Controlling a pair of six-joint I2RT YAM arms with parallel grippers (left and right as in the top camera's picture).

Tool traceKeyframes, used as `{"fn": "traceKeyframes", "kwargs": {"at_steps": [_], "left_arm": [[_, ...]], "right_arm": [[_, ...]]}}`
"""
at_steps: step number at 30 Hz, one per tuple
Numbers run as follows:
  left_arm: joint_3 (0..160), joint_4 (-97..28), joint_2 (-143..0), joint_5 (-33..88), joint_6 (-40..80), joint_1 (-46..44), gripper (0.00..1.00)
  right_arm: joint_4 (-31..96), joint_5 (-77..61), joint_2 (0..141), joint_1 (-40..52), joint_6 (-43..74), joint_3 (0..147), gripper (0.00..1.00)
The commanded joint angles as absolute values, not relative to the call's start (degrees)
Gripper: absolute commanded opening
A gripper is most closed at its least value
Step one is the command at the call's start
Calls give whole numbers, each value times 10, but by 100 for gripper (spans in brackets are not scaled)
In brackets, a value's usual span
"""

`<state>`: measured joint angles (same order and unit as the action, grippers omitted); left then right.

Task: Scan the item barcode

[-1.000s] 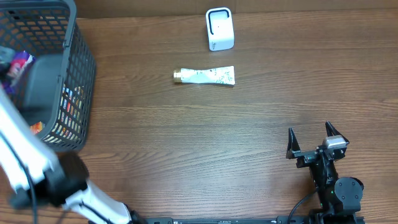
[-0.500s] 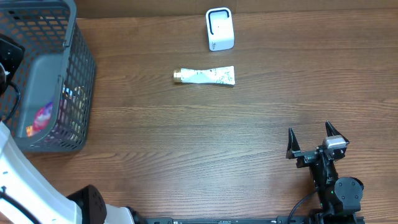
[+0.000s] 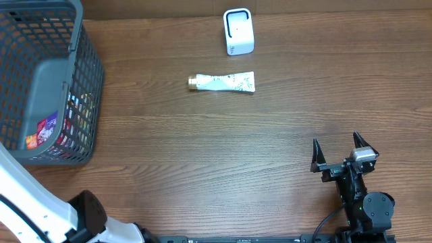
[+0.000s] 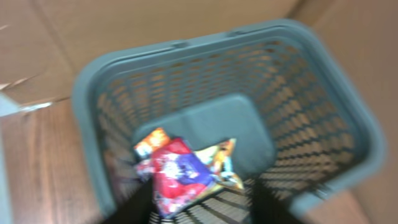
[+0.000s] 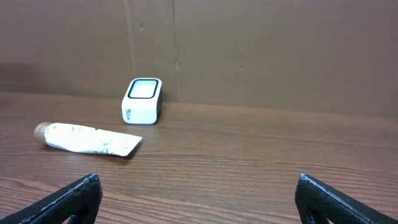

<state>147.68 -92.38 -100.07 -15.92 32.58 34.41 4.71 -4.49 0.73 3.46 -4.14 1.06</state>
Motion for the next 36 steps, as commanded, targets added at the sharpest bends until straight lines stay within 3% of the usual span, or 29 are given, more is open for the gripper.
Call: {"fn": "traceKeyframes", "kwargs": {"at_steps": [1, 6, 11, 14, 36], "left_arm": [[1474, -938, -1033, -171, 317, 361, 4], [1474, -968, -1076, -16, 262, 364, 4], [1474, -968, -1126, 300, 99, 363, 4], [1474, -968, -1148, 392, 90, 364, 4], [1473, -968, -1162, 390, 22, 365, 4]], "right_arm": [[44, -47, 2, 38, -44, 5, 100], [44, -47, 2, 38, -44, 5, 100], [44, -47, 2, 38, -44, 5, 100], [44, -47, 2, 38, -44, 5, 100], [44, -47, 2, 38, -44, 5, 100]]}}
